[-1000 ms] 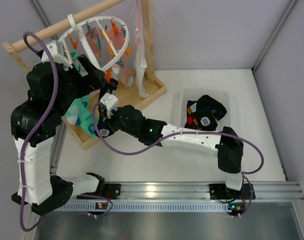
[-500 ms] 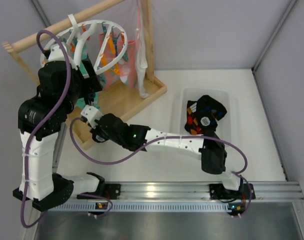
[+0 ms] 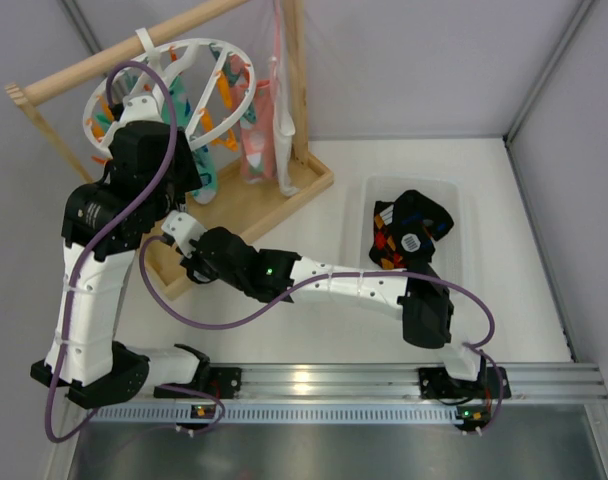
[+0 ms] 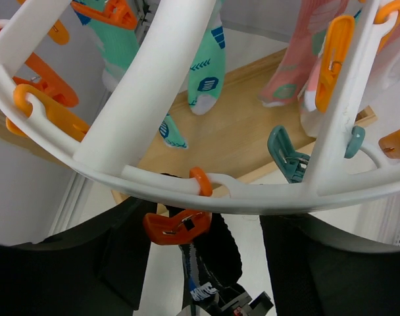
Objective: Remove the socks clipped to the hanger
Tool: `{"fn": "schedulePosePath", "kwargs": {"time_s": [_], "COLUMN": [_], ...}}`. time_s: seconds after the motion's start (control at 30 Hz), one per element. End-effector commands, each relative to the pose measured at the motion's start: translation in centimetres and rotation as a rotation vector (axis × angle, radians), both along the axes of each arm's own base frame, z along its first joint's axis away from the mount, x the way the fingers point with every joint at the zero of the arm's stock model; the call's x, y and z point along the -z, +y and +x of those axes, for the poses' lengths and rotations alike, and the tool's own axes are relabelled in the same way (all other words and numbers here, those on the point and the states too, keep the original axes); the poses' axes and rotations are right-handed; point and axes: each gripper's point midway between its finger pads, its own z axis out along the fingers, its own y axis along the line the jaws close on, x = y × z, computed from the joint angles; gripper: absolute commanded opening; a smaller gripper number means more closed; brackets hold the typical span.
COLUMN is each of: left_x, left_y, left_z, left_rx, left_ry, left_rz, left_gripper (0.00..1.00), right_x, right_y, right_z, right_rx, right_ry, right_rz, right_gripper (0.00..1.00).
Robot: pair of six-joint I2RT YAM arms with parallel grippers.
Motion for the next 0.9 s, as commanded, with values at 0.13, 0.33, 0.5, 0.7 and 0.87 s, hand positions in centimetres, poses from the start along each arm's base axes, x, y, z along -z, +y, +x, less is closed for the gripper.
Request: {"fn": "schedulePosePath", "kwargs": {"time_s": [0.13, 0.33, 0.5, 0.7, 0.87], "left_x": [-0.5, -0.4, -0.8, -2.1, -3.4], "left_y": [1.1, 1.2, 0.9, -0.2, 0.9], "left_z": [-0.5, -0.4, -0.7, -2.0, -4.3], "left_rx": [-0.049, -0.058, -0.051, 0.013, -0.017], "left_ry": [-0.021, -0.022, -0.04, -0.093, -0.168], "left_rz": [0.023, 0.02, -0.016, -0.13, -0.2], "left_gripper": [0.42, 0.04, 0.06, 0.4, 0.98], "right_x": [-2.1, -1.1, -1.8, -4.7, -6.7], "right_y": [0.4, -1.2, -4.8, -15.9, -27.7], "right_z": [-0.8, -1.3, -1.0, 1.4, 6.4], "right_rx": [-0.024, -0.024, 0.032, 0.206, 0.376], "right_ry": [0.002, 0.032, 0.037, 0.172, 0.158], "right_rz": [0.051, 0.063, 0.126, 0.236, 0.213], "right_gripper": [0.0, 0.0, 0.0, 0.0, 0.0]}}
